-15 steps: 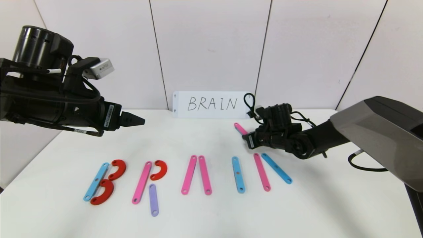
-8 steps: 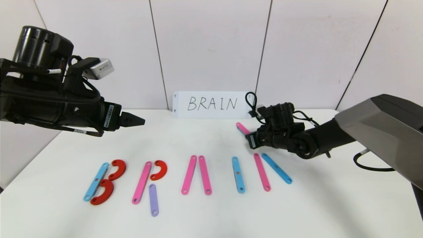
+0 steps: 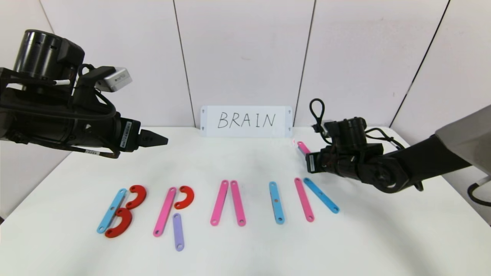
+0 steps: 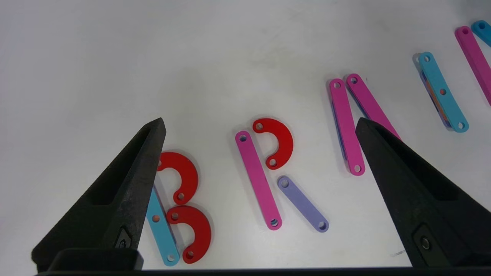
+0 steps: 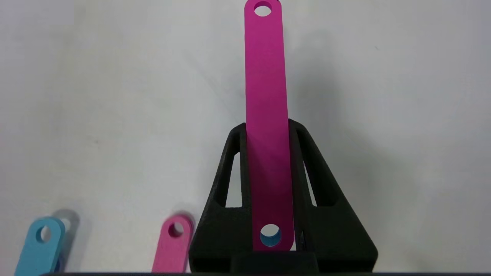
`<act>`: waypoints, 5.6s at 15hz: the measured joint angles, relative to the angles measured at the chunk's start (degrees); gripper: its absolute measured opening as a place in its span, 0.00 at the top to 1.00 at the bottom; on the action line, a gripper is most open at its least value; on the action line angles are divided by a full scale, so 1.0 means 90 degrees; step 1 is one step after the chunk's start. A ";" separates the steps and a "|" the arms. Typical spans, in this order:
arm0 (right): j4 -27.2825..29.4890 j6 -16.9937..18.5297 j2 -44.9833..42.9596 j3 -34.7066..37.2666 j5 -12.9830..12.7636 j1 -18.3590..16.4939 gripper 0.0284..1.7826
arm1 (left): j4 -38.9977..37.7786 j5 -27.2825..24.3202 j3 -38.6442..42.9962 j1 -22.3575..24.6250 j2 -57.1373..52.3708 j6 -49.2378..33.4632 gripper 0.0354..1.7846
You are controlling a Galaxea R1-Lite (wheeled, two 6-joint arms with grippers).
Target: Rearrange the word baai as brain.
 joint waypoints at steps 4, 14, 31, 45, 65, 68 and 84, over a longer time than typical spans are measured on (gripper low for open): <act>-0.0070 0.0639 -0.0643 0.1166 -0.0554 0.0053 0.84 | 0.0003 0.0000 0.0003 -0.0009 -0.0003 0.0000 0.03; -0.0092 0.0989 -0.1158 0.2254 -0.0843 0.0012 0.84 | 0.0003 0.0000 0.0012 -0.0014 -0.0012 0.0000 0.03; -0.0532 0.1081 -0.1017 0.2538 -0.0833 0.0160 0.84 | 0.0003 -0.0008 0.0011 -0.0009 -0.0051 0.0000 0.03; -0.0612 0.1124 -0.1078 0.2542 -0.0857 0.0070 0.17 | 0.0000 -0.0012 0.0012 -0.0016 -0.0061 0.0000 0.03; 0.1069 0.0066 -0.3572 0.1957 -0.0110 -0.0005 0.02 | 0.0012 0.0039 0.0446 -0.0188 -0.0860 0.0100 0.03; 0.2217 0.0046 -0.4588 0.1853 0.0192 -0.0024 0.02 | 0.0012 0.0053 0.0787 -0.0215 -0.1394 0.0150 0.03; 0.3607 0.0077 -0.7522 0.2457 -0.0452 -0.0081 0.02 | 0.0190 0.0985 0.2324 -0.0194 -0.4229 0.0156 0.03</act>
